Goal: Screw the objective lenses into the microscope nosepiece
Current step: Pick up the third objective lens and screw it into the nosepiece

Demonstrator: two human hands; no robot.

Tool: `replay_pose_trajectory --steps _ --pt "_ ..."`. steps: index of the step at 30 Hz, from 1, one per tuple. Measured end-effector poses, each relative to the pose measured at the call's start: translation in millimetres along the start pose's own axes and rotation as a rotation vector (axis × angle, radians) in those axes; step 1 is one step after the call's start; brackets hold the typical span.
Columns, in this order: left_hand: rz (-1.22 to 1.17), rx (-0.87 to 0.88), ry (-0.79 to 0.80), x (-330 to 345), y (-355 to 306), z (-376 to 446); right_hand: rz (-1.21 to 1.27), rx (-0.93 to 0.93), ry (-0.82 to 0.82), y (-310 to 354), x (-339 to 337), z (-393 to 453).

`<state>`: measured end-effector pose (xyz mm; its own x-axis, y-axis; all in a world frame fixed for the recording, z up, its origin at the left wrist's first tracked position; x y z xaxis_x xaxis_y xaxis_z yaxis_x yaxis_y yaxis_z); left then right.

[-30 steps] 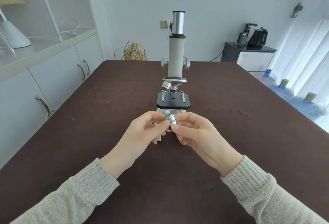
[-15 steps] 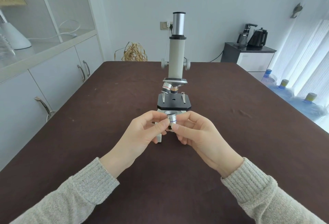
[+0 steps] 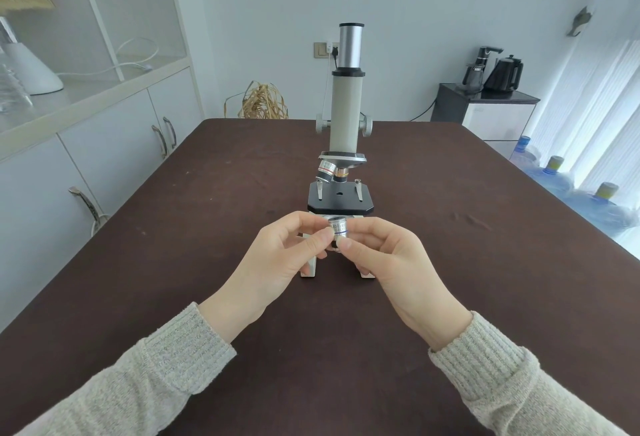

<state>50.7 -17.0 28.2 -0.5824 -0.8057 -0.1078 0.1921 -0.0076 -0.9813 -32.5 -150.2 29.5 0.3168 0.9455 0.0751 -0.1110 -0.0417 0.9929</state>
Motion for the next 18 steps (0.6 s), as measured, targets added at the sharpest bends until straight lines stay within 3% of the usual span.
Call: replay_pose_trajectory --steps 5,13,18 --pt "0.107 0.08 0.003 -8 -19 6 0.041 0.004 -0.034 5 -4 0" --pt "0.287 0.415 -0.122 -32 -81 33 0.066 0.02 -0.069 7 -11 2" --pt "0.333 0.466 -0.189 -34 -93 66 0.075 0.024 -0.076 8 -11 2"
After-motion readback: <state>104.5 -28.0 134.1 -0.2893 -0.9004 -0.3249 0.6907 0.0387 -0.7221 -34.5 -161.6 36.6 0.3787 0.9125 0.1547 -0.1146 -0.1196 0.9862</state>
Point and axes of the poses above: each hand's wrist, its own z-axis towards the middle knuckle, its own x-axis out of the palm, y = z × x, the point moved 5 cm from there along z, towards the middle knuckle, and after that the axes turned 3 degrees about x, right-handed, at the moved point
